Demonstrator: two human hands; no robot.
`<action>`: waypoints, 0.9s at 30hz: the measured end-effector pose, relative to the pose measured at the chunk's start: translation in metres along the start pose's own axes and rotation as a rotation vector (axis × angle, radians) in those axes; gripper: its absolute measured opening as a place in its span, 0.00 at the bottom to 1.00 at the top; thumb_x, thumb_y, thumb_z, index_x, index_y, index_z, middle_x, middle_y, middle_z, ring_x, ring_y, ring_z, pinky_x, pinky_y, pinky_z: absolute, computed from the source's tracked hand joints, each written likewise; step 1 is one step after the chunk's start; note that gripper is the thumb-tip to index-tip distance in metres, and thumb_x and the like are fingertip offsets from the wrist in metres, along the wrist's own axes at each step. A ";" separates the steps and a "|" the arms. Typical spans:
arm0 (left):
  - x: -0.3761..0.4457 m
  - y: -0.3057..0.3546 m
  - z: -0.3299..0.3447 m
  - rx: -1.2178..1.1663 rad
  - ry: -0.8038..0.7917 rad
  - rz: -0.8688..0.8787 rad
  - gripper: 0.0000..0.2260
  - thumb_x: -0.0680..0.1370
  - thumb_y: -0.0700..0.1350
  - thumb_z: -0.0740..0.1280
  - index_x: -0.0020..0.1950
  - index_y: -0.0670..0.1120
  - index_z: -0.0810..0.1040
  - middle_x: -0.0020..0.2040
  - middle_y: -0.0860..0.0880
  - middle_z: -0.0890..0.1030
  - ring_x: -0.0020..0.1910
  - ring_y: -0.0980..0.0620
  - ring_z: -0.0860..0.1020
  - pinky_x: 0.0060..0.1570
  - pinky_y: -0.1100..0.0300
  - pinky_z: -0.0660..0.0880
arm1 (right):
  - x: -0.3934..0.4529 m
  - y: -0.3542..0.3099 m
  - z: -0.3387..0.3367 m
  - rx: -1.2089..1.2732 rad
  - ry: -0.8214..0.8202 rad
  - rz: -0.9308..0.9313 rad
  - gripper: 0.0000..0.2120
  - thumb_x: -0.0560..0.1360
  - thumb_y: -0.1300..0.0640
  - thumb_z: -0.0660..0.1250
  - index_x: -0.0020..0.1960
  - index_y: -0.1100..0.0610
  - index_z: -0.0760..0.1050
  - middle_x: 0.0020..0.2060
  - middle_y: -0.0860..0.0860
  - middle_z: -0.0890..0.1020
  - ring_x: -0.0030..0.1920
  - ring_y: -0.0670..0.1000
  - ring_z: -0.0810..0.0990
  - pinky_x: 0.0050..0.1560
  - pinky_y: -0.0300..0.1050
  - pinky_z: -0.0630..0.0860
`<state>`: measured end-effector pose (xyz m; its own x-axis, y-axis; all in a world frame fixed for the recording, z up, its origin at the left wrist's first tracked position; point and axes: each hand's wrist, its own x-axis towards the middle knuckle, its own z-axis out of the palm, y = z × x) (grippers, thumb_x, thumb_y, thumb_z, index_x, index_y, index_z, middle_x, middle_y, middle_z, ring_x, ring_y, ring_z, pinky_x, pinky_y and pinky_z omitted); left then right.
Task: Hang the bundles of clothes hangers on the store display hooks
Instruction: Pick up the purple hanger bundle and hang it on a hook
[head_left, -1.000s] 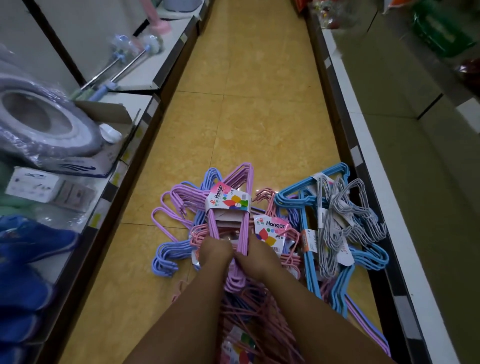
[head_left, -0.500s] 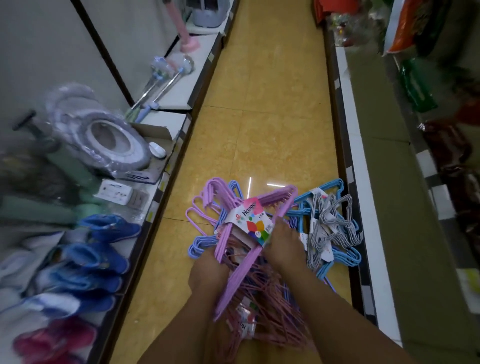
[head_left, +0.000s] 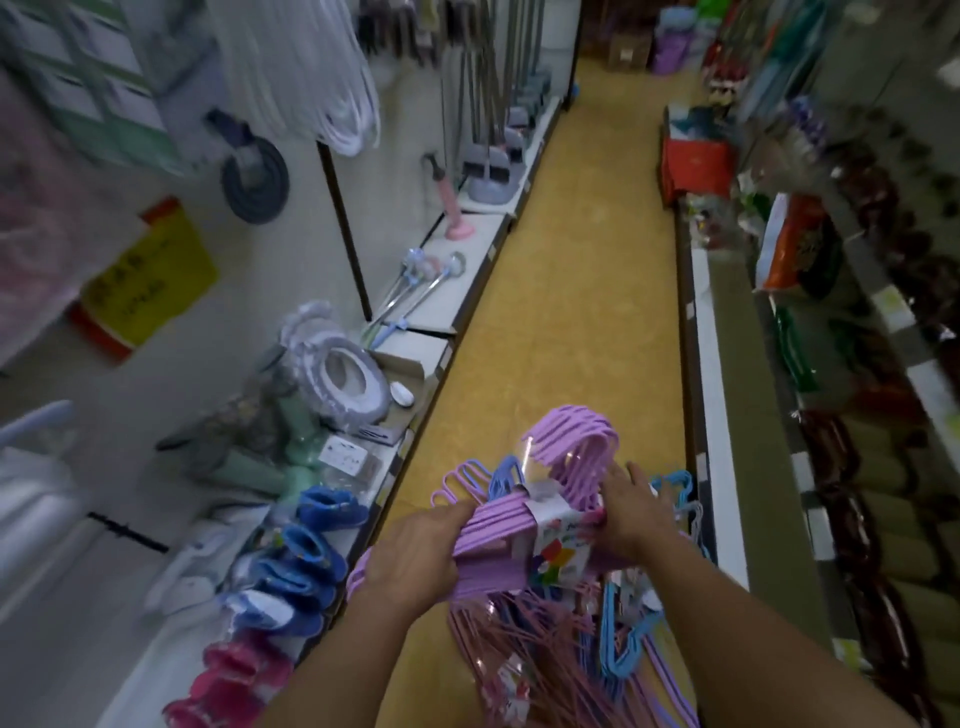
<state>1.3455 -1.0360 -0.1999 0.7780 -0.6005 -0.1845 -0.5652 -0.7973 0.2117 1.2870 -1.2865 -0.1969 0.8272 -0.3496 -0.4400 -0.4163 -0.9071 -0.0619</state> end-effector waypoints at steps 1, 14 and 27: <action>-0.004 0.000 -0.014 0.037 0.022 0.039 0.28 0.72 0.42 0.62 0.71 0.57 0.64 0.60 0.50 0.78 0.57 0.44 0.77 0.45 0.53 0.72 | -0.005 0.002 -0.008 -0.045 -0.006 -0.061 0.41 0.75 0.43 0.65 0.78 0.52 0.45 0.78 0.49 0.49 0.77 0.54 0.46 0.74 0.61 0.45; -0.076 -0.008 -0.081 -0.059 0.036 -0.330 0.20 0.71 0.43 0.64 0.62 0.55 0.70 0.56 0.50 0.80 0.55 0.46 0.78 0.44 0.55 0.71 | -0.051 -0.055 -0.053 0.312 -0.096 -0.202 0.25 0.73 0.44 0.68 0.69 0.48 0.70 0.65 0.51 0.76 0.64 0.55 0.75 0.64 0.48 0.69; -0.129 0.029 -0.077 -0.147 0.202 -0.596 0.11 0.74 0.46 0.65 0.57 0.51 0.75 0.51 0.47 0.81 0.52 0.44 0.79 0.42 0.56 0.72 | -0.102 -0.117 -0.070 0.261 -0.386 -0.455 0.11 0.75 0.61 0.67 0.53 0.59 0.67 0.42 0.51 0.76 0.40 0.48 0.75 0.34 0.37 0.72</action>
<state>1.2502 -0.9767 -0.0958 0.9912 -0.0224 -0.1303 0.0125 -0.9653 0.2609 1.2778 -1.1607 -0.0816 0.7678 0.2096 -0.6054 -0.1743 -0.8410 -0.5122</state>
